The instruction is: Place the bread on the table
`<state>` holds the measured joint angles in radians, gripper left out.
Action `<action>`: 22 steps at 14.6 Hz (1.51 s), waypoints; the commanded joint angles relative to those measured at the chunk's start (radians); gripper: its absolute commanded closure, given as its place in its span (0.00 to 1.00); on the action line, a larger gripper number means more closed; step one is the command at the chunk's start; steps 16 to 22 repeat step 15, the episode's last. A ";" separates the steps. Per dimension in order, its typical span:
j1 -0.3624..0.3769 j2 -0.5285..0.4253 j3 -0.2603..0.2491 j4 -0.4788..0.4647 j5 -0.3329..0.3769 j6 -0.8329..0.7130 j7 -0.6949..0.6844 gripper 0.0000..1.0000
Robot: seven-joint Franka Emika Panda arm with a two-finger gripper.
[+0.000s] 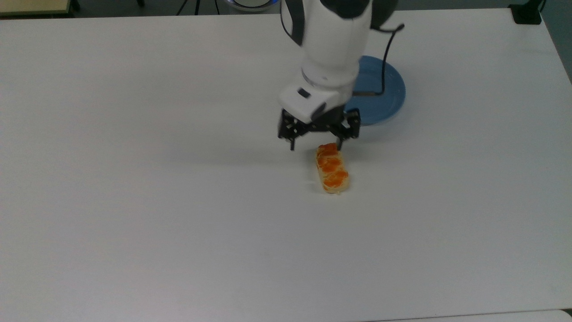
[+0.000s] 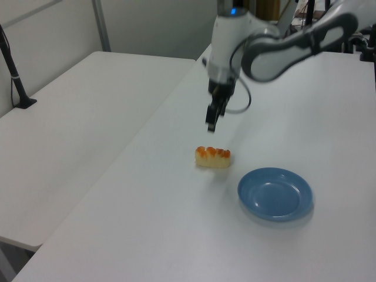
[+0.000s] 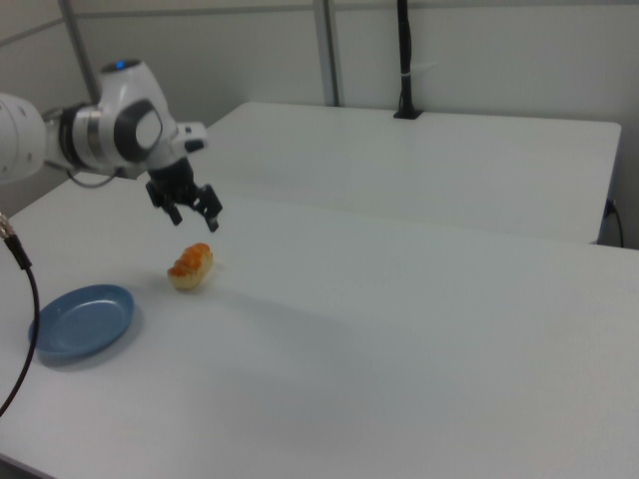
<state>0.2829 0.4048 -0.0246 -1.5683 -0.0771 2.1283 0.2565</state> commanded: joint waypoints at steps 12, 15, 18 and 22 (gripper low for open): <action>-0.217 -0.411 0.008 -0.059 0.022 -0.521 -0.238 0.00; -0.220 -0.412 0.008 -0.058 0.022 -0.521 -0.238 0.00; -0.220 -0.412 0.008 -0.058 0.022 -0.521 -0.238 0.00; -0.220 -0.412 0.008 -0.058 0.022 -0.521 -0.238 0.00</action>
